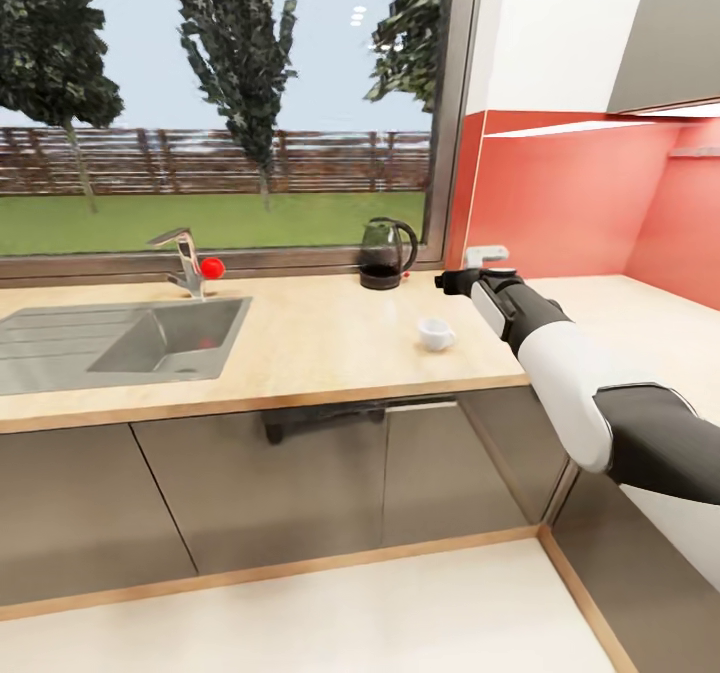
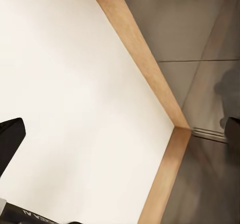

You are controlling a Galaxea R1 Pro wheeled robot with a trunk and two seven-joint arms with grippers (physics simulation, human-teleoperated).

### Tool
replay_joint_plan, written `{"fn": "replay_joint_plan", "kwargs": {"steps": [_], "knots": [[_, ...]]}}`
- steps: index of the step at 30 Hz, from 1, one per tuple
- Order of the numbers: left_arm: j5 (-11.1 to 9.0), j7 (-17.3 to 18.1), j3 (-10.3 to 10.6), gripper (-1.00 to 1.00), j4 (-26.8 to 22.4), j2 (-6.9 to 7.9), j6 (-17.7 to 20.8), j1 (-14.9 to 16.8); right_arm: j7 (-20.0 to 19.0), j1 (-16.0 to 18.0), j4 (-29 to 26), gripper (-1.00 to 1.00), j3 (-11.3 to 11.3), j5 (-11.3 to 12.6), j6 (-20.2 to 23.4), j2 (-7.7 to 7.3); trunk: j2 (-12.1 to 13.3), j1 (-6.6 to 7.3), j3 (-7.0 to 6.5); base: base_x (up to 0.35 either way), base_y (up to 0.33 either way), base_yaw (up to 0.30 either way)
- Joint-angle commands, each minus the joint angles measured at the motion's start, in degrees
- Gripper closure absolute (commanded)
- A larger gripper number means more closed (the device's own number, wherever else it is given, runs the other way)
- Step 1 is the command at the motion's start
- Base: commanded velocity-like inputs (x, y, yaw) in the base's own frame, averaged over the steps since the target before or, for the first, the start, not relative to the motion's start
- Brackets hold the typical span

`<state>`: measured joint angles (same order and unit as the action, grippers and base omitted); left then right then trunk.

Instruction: Set up a coffee station on the kitchen countertop: keep the coffee maker on the countertop, move the bottle of coffee from the kitchen shelf to the counter next to the coffee maker, place a paper coffee filter on top of the coffee maker, put the saucer next to the coffee maker with the coffee cup on the saucer, and place the electric kettle next to the coffee maker.

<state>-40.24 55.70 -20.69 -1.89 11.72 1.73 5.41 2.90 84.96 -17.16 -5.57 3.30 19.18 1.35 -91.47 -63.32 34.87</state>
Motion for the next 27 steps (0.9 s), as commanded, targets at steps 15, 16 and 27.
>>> {"fn": "replay_joint_plan", "kwargs": {"steps": [15,16,27], "knots": [[0.2,0.1,-0.3,-1.0,0.0,0.05,0.4,0.0,0.1,-0.4,0.0,-1.0,-0.5,3.5,0.4,0.61,0.0,-0.01,0.06,0.071,0.001,0.0],[0.2,0.2,-0.3,-1.0,0.0,0.05,0.4,0.0,0.1,-0.4,0.0,-1.0,-0.5,3.5,0.3,0.63,0.0,-0.01,0.06,0.153,0.0,0.0],[0.2,0.1,-0.3,-1.0,0.0,0.05,0.5,0.0,-0.1,-0.7,0.2,-1.0,-0.5,3.5,0.4,0.93,0.0,-0.01,0.06,0.05,0.0,0.0]]}}
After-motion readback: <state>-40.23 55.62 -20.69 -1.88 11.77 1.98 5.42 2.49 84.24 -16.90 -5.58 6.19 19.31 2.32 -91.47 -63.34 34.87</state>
